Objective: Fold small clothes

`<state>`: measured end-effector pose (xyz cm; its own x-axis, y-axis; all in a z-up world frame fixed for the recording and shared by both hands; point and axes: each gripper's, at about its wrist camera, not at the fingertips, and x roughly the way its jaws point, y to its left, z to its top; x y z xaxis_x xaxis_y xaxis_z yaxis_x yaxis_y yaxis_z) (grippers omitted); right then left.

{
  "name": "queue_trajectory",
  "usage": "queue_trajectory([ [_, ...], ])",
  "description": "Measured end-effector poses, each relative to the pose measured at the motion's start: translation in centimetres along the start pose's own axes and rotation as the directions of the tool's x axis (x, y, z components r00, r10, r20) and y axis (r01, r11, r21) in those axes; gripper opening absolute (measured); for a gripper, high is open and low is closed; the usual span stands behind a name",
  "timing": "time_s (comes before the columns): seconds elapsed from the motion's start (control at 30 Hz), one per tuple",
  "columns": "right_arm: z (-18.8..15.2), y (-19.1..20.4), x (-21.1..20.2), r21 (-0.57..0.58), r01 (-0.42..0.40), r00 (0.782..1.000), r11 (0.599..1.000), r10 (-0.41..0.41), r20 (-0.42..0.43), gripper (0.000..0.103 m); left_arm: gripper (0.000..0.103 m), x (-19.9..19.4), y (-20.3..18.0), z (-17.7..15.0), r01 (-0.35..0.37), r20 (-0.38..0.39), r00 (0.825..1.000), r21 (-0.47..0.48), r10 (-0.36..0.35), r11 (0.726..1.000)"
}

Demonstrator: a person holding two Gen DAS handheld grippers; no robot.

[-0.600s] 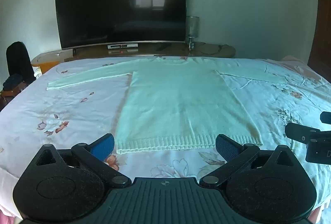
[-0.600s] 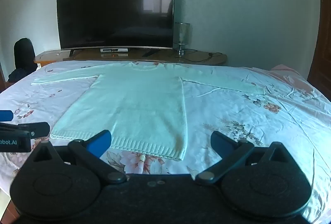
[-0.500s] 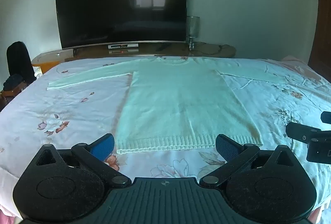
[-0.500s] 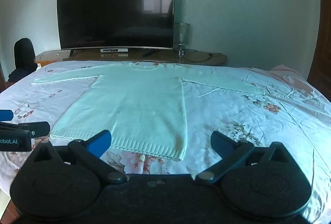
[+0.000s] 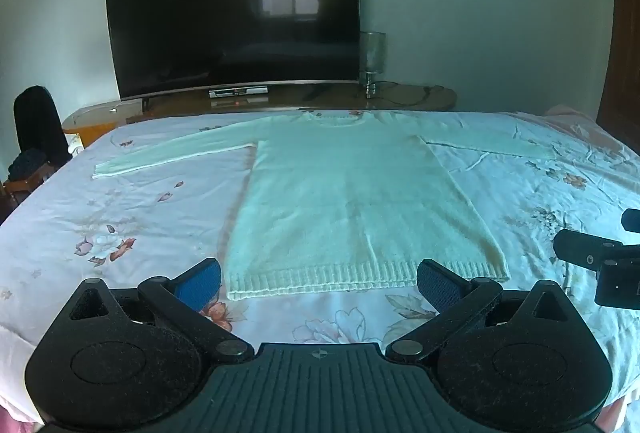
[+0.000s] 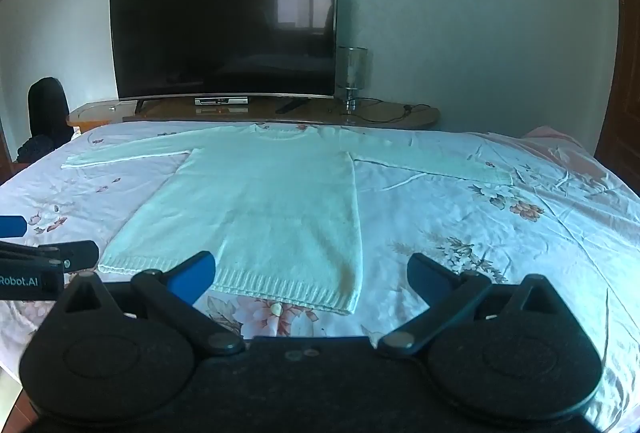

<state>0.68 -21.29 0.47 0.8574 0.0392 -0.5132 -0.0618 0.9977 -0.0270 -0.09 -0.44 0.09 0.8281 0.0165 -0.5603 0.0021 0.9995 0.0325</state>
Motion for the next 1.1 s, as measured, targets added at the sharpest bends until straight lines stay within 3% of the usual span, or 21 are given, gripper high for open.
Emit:
queue_trajectory([
  [1.1, 0.09, -0.40, -0.32, 0.007, -0.002, 1.000, 1.000, 0.002, 0.009, 0.102, 0.103, -0.21, 0.38, 0.27, -0.004, 0.006, 1.000, -0.012, 0.004, 1.000],
])
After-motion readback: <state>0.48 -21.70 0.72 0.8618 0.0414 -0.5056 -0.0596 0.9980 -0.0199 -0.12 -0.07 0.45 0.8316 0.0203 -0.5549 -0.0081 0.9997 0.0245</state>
